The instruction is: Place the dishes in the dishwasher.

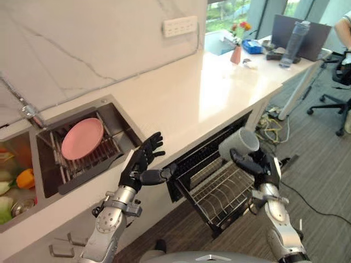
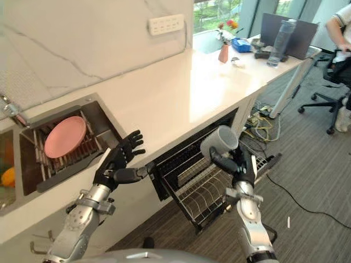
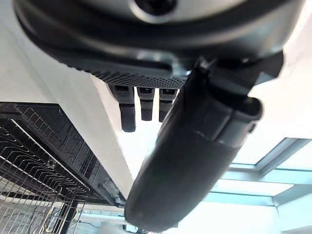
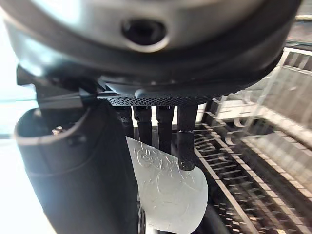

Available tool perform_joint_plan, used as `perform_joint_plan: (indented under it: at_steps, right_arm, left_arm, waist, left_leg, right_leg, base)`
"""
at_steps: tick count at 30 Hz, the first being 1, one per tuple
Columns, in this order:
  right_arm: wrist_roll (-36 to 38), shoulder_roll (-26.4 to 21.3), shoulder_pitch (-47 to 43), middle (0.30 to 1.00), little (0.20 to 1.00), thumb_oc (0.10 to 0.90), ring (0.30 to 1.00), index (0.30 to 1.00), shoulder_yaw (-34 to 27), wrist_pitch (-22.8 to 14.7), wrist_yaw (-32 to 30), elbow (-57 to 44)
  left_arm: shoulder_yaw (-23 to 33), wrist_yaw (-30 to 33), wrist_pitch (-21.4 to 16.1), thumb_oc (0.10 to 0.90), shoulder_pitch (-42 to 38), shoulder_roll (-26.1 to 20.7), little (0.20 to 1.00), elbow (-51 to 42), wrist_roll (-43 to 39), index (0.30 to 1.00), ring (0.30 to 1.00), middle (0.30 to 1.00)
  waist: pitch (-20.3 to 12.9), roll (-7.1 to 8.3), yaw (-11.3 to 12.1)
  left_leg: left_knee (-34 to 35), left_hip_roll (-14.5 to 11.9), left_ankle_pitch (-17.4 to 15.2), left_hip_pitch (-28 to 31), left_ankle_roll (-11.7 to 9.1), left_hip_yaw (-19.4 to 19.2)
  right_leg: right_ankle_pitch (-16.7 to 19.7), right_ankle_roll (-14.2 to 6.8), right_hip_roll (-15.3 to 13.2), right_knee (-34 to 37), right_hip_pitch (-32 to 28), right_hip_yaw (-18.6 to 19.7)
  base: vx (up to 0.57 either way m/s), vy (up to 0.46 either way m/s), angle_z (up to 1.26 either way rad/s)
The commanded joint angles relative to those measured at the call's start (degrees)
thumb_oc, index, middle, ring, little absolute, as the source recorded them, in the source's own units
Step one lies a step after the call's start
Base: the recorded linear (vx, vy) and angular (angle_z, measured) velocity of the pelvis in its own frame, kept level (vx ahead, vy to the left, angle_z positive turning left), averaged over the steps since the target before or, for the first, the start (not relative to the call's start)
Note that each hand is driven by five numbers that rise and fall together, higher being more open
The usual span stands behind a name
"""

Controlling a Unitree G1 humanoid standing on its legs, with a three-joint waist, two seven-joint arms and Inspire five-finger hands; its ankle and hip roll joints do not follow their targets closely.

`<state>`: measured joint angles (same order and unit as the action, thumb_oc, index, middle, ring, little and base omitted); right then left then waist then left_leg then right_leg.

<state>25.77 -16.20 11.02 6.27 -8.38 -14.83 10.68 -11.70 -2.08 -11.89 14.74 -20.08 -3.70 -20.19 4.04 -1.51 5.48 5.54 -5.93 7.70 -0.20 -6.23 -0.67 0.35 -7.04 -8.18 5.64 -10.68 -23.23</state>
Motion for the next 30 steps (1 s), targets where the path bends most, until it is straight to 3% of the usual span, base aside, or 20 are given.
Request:
perform_joint_plan:
  at_steps: [1,10,17,19,20,30]
  right_arm:
    - [-4.4,-0.1,-6.5,0.3,0.3,0.4,0.3,0.3,-3.3,-3.3,3.0,-5.2]
    - [-12.2,-2.2,-8.3,0.3,0.3,0.4,0.3,0.3,-2.6,-1.0,2.2,9.0]
    - [-19.1,-5.9,-17.4,0.3,0.3,0.4,0.3,0.3,2.2,1.6,0.2,25.7]
    - [-19.2,-6.2,-18.7,0.507,0.507,0.538,0.507,0.507,3.5,2.3,1.0,27.9]
    - [-19.8,-6.4,-18.9,0.9,0.9,0.8,0.9,0.9,4.4,2.9,2.0,29.3]
    - [-22.8,-5.5,-20.5,0.9,0.9,0.8,0.9,0.9,6.0,4.5,1.6,30.1]
  left_arm:
    - [4.6,2.0,5.0,0.8,5.6,-7.0,0.9,9.9,1.8,0.9,0.9,0.9]
    - [4.8,0.2,4.9,0.8,5.9,-6.5,0.9,15.5,3.5,0.9,0.9,0.9]
    - [2.7,-0.8,4.5,0.8,6.4,-8.4,0.9,16.6,5.3,0.9,0.9,0.9]
    - [2.7,-0.5,4.4,0.8,6.0,-8.5,0.9,16.2,5.1,0.9,0.9,0.9]
    - [2.8,-0.4,4.4,0.8,5.8,-8.5,0.9,16.0,5.1,0.9,0.9,0.9]
    - [3.6,1.5,4.4,0.8,4.9,-6.5,0.9,14.1,5.4,0.9,0.9,0.9]
  waist:
    - [0.6,0.88,3.6]
    - [2.1,1.05,6.6]
    - [3.7,0.99,10.6]
    - [4.0,1.12,11.5]
    - [4.0,1.21,11.8]
    - [3.9,1.63,12.6]
  left_leg:
    - [-1.2,-1.1,-6.7,0.8,1.0,1.7]
    - [-1.5,-0.9,-6.1,-1.6,0.7,5.1]
    - [-1.7,-0.6,-4.8,-4.3,0.0,8.0]
    - [-1.7,-0.5,-4.5,-4.9,-0.3,8.7]
    - [-1.7,-0.5,-4.4,-5.2,-0.4,9.1]
    - [-1.7,-0.4,-4.3,-5.5,-0.6,9.7]
  right_leg:
    - [-0.5,-3.6,-4.8,-1.1,2.0,-2.9]
    - [-1.1,-3.4,-4.9,-1.4,1.4,-6.7]
    - [-1.3,-3.3,-4.9,-1.4,1.0,-10.2]
    - [-1.4,-3.2,-4.7,-1.3,1.0,-10.9]
    - [-1.5,-3.1,-4.7,-1.3,0.9,-11.4]
    - [-1.9,-2.9,-4.5,-1.4,0.4,-12.2]
  base:
    - [-0.01,0.006,0.3]
    - [-0.02,-0.001,0.22]
    - [-0.03,-0.015,0.27]
    - [-0.02,-0.029,0.24]
    - [0.0,-0.019,0.19]
    - [0.01,-0.007,0.13]
